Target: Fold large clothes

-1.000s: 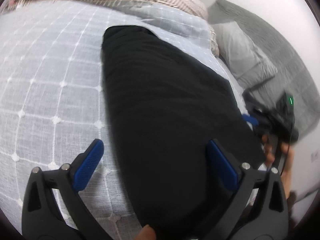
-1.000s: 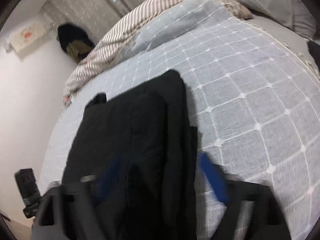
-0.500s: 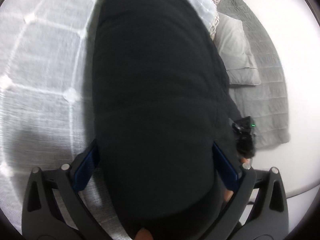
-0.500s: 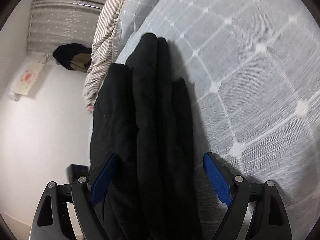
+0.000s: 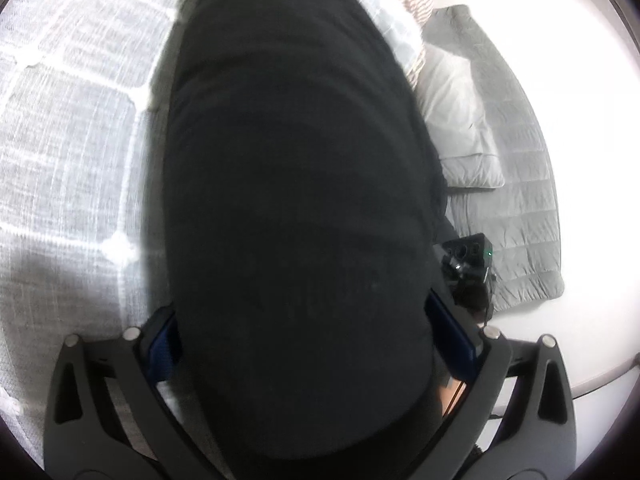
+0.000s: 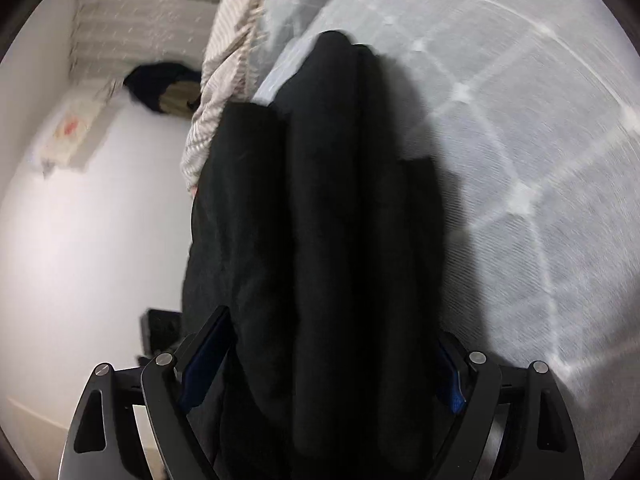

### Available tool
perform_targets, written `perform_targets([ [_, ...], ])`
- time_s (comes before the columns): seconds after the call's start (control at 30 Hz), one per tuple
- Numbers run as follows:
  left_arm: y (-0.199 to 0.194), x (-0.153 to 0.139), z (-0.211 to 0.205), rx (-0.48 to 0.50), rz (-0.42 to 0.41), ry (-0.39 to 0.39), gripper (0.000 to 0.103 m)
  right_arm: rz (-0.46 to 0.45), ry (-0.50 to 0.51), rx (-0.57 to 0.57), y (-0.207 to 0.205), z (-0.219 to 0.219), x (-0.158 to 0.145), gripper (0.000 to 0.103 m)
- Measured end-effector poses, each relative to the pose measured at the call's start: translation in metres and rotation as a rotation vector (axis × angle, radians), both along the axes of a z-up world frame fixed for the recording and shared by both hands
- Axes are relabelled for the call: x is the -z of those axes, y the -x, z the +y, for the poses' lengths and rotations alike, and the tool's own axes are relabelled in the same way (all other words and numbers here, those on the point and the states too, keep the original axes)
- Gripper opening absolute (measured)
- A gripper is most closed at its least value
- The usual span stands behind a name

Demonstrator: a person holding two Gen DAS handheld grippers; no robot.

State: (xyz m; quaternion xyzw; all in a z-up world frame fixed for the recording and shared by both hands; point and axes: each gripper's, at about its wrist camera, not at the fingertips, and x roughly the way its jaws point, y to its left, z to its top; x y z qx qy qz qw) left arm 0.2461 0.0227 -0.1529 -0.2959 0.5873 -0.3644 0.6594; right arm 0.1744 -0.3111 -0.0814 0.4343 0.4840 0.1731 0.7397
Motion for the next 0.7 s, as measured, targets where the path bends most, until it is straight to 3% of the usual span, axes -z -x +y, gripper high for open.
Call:
perform_targets([
  [0.1,0.003,-0.015,0.001,0.003,-0.038,-0.038,0.085,-0.081,0.013,-0.012,-0.002,0.012,-0.017,0.064],
  [0.3,0.004,-0.052,0.037,-0.097,-0.121,-0.063,0.082,-0.239,0.063,-0.064,-0.021,0.056,-0.068,0.058],
  [0.53,0.006,-0.081,0.149,-0.314,-0.168,-0.101,0.082,-0.318,0.090,-0.241,-0.088,0.159,-0.098,0.056],
  [0.7,0.002,-0.082,0.210,-0.432,-0.201,-0.091,0.082,-0.356,0.109,-0.356,-0.138,0.235,-0.111,0.056],
])
